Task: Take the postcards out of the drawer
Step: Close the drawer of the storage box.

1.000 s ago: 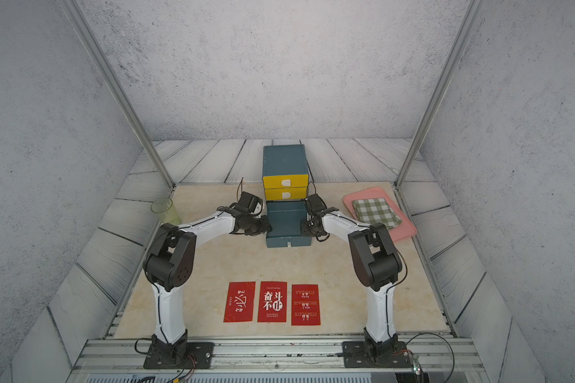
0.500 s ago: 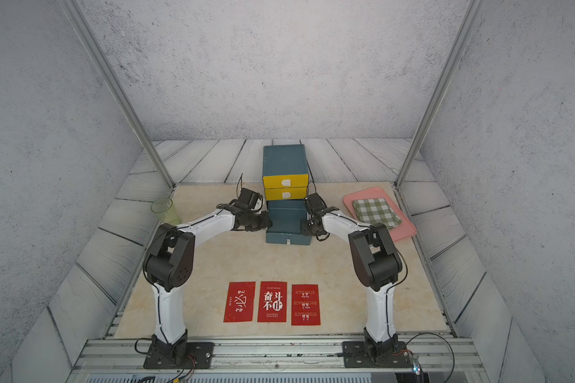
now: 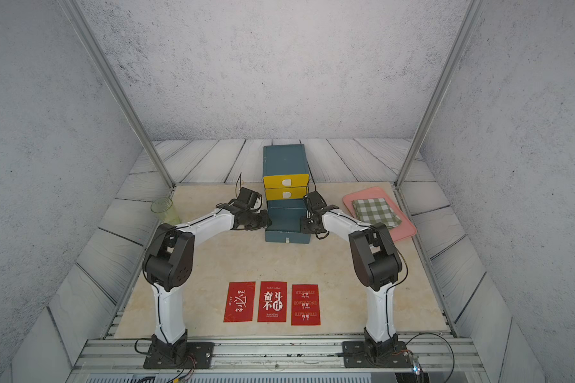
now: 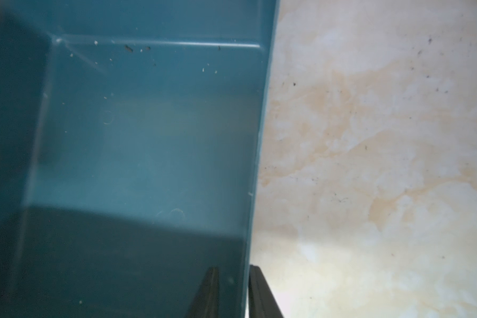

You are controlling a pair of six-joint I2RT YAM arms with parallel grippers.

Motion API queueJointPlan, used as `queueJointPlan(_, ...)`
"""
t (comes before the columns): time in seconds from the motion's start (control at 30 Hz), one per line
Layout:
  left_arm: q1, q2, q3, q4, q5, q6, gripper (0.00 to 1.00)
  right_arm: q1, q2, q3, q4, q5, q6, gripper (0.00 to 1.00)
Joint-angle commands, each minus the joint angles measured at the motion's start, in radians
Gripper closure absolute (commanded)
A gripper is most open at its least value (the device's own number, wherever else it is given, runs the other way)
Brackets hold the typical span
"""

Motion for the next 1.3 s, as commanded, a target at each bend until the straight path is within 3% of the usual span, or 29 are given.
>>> queueJointPlan(0.0, -0.013, -0.006, 0.010, 0.085, 0.072, -0.015, 0.71, 0.024, -0.012, 0.035, 0.070, -0.081, -0.002, 0.78)
queueJointPlan(0.4, -0.006, 0.025, 0.017, 0.109, 0.097, -0.040, 0.71, 0.024, 0.081, 0.136, 0.024, -0.075, -0.049, 0.78)
queueJointPlan(0.77, -0.001, 0.002, 0.024, 0.087, 0.084, -0.028, 0.58, -0.006, 0.153, 0.206, -0.015, -0.033, -0.099, 0.77)
queueJointPlan(0.9, 0.023, -0.071, 0.016, 0.063, 0.067, -0.015, 0.56, -0.012, 0.130, 0.197, -0.015, -0.039, -0.095, 0.71)
queueJointPlan(1.1, 0.044, -0.142, 0.023, 0.019, 0.046, 0.024, 0.52, -0.011, 0.072, 0.165, -0.018, -0.057, -0.084, 0.47)
queueJointPlan(1.27, 0.067, -0.196, 0.040, 0.028, 0.023, 0.043, 0.52, -0.009, -0.032, 0.085, -0.010, -0.045, -0.074, 0.38)
